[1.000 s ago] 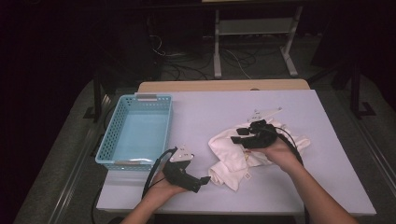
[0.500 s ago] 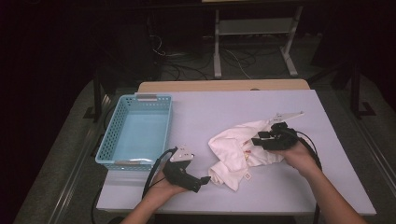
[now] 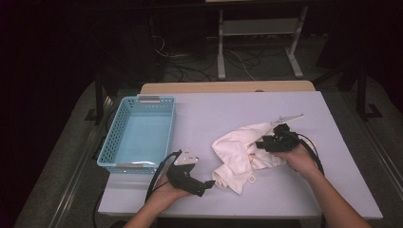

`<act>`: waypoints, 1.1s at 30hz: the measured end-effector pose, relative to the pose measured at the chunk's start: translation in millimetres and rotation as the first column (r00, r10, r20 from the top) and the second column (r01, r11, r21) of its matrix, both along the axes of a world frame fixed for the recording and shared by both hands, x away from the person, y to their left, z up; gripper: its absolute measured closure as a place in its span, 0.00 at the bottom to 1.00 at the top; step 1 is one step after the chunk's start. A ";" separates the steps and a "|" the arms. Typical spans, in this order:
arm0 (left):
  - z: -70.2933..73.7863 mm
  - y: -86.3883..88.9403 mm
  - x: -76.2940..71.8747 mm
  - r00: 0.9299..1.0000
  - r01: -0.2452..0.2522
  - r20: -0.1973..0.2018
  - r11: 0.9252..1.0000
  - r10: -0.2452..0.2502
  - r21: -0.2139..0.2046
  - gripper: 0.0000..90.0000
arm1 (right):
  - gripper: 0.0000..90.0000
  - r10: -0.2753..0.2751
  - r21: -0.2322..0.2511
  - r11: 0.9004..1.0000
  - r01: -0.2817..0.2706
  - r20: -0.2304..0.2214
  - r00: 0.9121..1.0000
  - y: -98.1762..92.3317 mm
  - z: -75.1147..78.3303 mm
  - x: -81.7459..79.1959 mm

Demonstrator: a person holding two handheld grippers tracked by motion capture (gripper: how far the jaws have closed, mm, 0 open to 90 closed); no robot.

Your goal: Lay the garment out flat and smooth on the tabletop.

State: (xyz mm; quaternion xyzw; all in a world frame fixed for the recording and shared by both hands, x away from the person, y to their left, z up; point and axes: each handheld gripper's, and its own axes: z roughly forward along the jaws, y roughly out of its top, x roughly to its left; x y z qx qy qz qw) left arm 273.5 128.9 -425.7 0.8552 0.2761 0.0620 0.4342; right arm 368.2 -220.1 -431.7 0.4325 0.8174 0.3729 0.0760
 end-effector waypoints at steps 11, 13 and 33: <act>0.6 0.6 -0.3 1.000 0.001 0.001 1.000 -0.001 0.001 0.00 | 0.61 -0.025 0.000 1.000 0.025 -0.063 0.998 6.1 -6.8 6.7; 0.7 0.9 -0.3 1.000 0.001 0.002 1.000 -0.001 0.001 0.00 | 0.61 -0.025 -0.008 1.000 0.025 -0.068 0.997 6.7 -7.2 6.0; 0.9 1.0 -0.8 1.000 0.000 0.003 1.000 0.000 0.002 0.00 | 0.87 -0.056 0.034 0.998 0.056 0.010 0.998 18.0 -2.9 15.7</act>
